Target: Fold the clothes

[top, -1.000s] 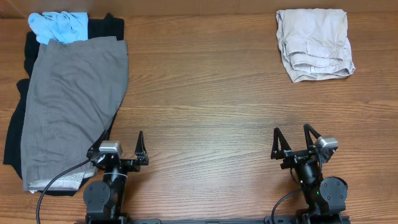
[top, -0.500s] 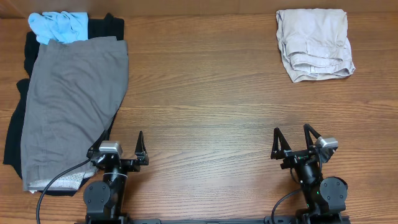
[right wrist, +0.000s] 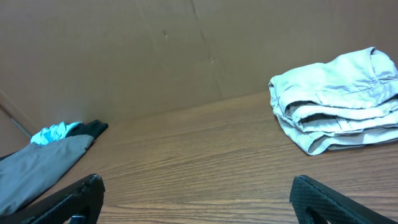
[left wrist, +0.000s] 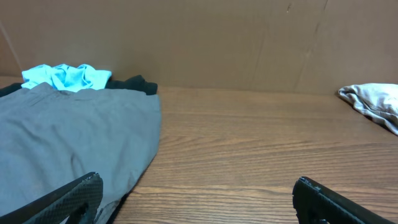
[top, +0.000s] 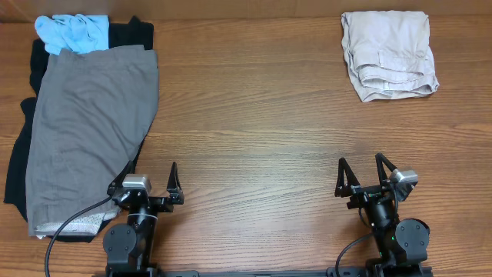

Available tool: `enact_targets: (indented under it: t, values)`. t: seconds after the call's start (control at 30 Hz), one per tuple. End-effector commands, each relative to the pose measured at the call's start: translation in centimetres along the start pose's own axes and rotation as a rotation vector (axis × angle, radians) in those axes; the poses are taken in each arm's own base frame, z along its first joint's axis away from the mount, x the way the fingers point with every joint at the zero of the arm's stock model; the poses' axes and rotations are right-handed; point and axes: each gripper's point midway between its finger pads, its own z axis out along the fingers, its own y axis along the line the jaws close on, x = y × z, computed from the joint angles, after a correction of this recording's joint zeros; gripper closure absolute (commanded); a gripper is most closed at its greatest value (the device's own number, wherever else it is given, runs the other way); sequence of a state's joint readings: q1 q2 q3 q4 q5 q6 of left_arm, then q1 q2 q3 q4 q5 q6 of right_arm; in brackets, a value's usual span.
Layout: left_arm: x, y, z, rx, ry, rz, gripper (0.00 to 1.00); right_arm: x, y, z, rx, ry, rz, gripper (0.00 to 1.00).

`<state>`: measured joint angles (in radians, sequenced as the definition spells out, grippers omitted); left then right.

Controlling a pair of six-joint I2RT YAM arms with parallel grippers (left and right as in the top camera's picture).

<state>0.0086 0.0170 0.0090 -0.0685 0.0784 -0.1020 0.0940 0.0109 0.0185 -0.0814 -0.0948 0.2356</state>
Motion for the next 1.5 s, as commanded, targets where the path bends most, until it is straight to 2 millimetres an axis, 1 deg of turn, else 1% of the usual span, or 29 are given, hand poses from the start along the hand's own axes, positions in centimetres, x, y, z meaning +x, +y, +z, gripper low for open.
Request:
enact_targets:
  t: [0.0,0.23,0.4,0.57,0.63,0.67,0.7,0.73,0.8,0.9,1.03,1.2,1.33,1.47]
  values:
    - [0.0,0.2,0.0,-0.006,-0.006,-0.013,0.0,0.2,-0.2,0.0,0.008,-0.005,-0.001,0.0]
    - [0.0,0.1,0.0,-0.006,-0.006,-0.013,0.0,0.1,-0.2,0.0,0.008,-0.009,-0.002,0.0]
    - [0.0,0.2,0.0,-0.006,-0.006,-0.01,0.0,-0.9,0.1,0.0,-0.002,-0.049,-0.005,0.0]
    - [0.0,0.1,0.0,-0.005,-0.006,-0.01,0.0,-0.2,1.5,0.0,-0.084,-0.014,-0.006,0.0]
    - [-0.1,0.1,0.0,-0.003,-0.01,-0.011,0.0,0.1,1.6,-0.1,-0.094,0.0,-0.004,0.0]
    - [-0.3,-0.2,0.0,0.013,-0.017,-0.024,0.0,0.2,1.6,-0.1,-0.092,0.003,-0.004,0.0]
    - [-0.5,-0.9,-0.1,0.055,-0.022,-0.035,0.0,0.1,1.6,-0.1,-0.094,0.003,-0.004,0.0]
    - [-0.6,-2.2,-0.2,0.127,-0.022,-0.026,0.0,0.0,1.8,-0.1,-0.104,0.004,-0.004,0.0]
    - [-0.8,-3.4,-0.4,0.199,-0.023,-0.02,0.0,-0.3,2.3,-0.2,-0.124,0.004,-0.006,0.0]
    - [-1.2,-4.2,-0.8,0.245,-0.022,-0.021,0.0,-1.4,3.0,-0.5,-0.145,-0.01,-0.01,0.0]
    - [-2.9,-4.5,-1.5,0.247,-0.01,-0.028,0.0,-3.4,4.0,-0.9,-0.169,-0.024,-0.015,0.0]
    - [-6.2,-4.5,-2.7,0.22,-0.01,0.003,0.0,-5.7,5.3,-1.0,-0.194,0.008,-0.012,0.0]
    - [-8.3,-4.7,-3.1,0.213,0.039,-0.002,0.0,-7.4,6.4,-0.4,-0.218,0.063,-0.003,0.0]
    - [-9.9,-5.0,-2.4,0.211,0.133,0.001,0.0,-8.1,6.9,1.1,-0.203,0.201,0.03,0.0]
